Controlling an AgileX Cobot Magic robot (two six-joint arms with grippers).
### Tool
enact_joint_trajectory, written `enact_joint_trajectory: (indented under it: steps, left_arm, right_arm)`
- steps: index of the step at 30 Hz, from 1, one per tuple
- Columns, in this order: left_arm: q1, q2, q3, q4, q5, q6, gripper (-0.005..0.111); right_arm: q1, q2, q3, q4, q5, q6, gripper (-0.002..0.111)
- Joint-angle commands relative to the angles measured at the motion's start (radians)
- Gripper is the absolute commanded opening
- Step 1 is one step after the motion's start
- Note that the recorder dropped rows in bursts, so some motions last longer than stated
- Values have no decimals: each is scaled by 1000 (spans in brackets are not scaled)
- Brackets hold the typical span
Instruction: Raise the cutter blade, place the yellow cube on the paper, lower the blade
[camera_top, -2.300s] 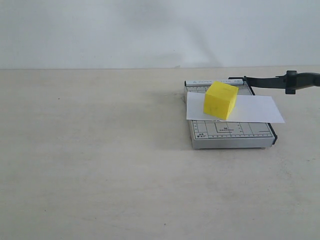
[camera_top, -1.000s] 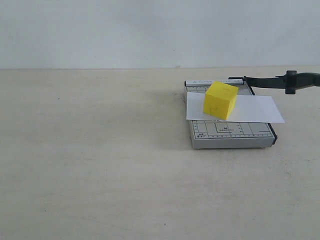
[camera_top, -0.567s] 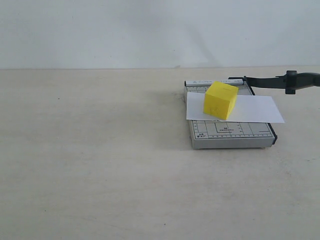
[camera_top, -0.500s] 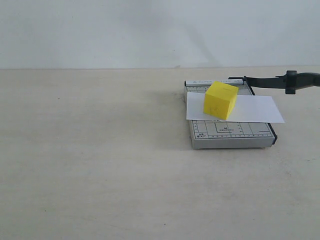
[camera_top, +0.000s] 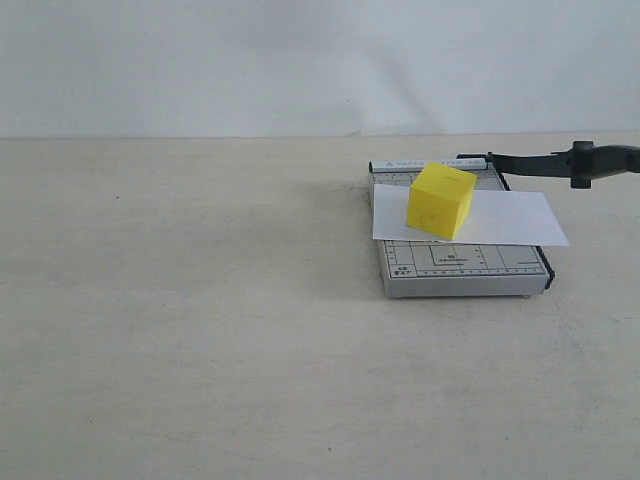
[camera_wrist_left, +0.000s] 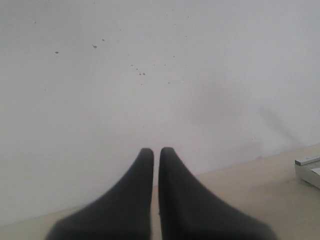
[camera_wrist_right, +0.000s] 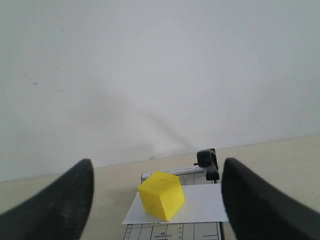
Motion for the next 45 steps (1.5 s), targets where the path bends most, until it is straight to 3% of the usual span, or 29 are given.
enact_joint_trajectory:
  steps: [1,14,17,20,21,23,28,34,45]
  left_arm:
    - [5,-7,4,-4,1,4,4]
    - [5,-14,4,-3,-21,4,4]
    - [5,-14,4,-3,-21,4,4]
    - [5,-14,4,-3,-21,4,4]
    - [5,-14,4,-3,-21,4,4]
    - [5,-14,4,-3,-22,4,4]
    - [5,-14,4,-3,-22,4,4]
    - [5,-14,4,-3,-22,4,4]
    - [5,-14,4,-3,-18,4,4]
  right_arm:
    - [2,120,-107,-22,99,-22,80]
    - [2,607,-483,-43,281,-40,76]
    - [2,708,-602,-116,334,-33,60]
    - [2,826,-733,-131,494,-32,37]
    - [2,870,-772,-131,546,-32,34]
    - [2,944,-834,-131,620,-34,38]
    - [2,1128,-972,-143,745,-36,68]
    - [2,1313,-1073,-160,892,-36,69]
    - [2,1459,-1111,-279,899,-36,69]
